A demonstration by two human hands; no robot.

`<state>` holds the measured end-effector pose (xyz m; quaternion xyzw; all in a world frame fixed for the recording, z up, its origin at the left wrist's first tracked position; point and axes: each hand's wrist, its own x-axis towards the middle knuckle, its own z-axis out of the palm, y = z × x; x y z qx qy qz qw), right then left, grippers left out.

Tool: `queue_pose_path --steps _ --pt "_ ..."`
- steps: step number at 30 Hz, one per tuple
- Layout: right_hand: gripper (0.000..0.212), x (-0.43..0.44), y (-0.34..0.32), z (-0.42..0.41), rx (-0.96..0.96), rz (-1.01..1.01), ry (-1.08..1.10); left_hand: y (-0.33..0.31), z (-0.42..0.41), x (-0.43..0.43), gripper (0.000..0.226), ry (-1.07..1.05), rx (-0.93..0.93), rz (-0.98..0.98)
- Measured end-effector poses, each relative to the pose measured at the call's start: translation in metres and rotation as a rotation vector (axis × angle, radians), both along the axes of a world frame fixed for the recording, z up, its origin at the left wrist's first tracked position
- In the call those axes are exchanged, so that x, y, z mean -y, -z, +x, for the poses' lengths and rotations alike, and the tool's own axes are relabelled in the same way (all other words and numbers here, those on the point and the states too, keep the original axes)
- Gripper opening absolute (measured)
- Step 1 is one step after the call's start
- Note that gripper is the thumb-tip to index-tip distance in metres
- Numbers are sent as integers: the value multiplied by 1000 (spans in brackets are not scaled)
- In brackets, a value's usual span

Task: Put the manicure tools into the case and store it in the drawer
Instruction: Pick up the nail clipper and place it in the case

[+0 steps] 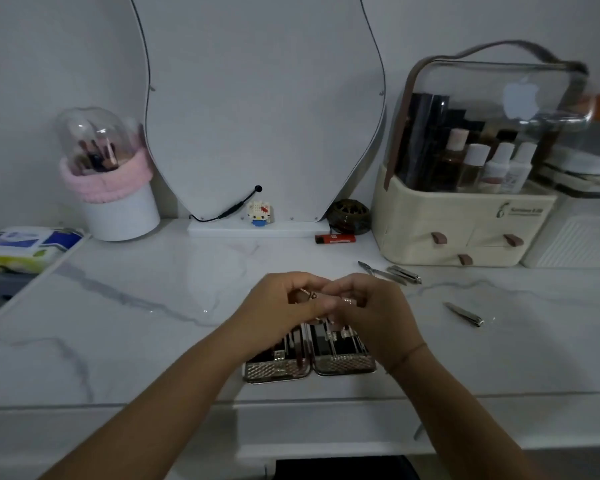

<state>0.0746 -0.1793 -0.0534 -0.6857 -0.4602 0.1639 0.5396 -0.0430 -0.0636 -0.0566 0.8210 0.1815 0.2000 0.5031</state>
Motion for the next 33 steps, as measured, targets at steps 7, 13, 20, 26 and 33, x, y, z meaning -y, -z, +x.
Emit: queue_pose_path --steps 7,13,20,26,33 --pt "15 -12 6 -21 -307 41 -100 7 -30 -5 21 -135 86 -78" --pt "13 -13 6 -24 -378 29 -143 10 -36 -13 14 -187 73 -1" --pt "8 -15 3 -26 -306 51 -93 11 -27 -4 9 -310 175 -150" --pt "5 -13 0 -22 -321 80 -71 11 -25 -7 14 -365 341 -476" --pt "7 -17 4 -26 -399 117 -24 10 -30 -7 13 -387 405 -418"
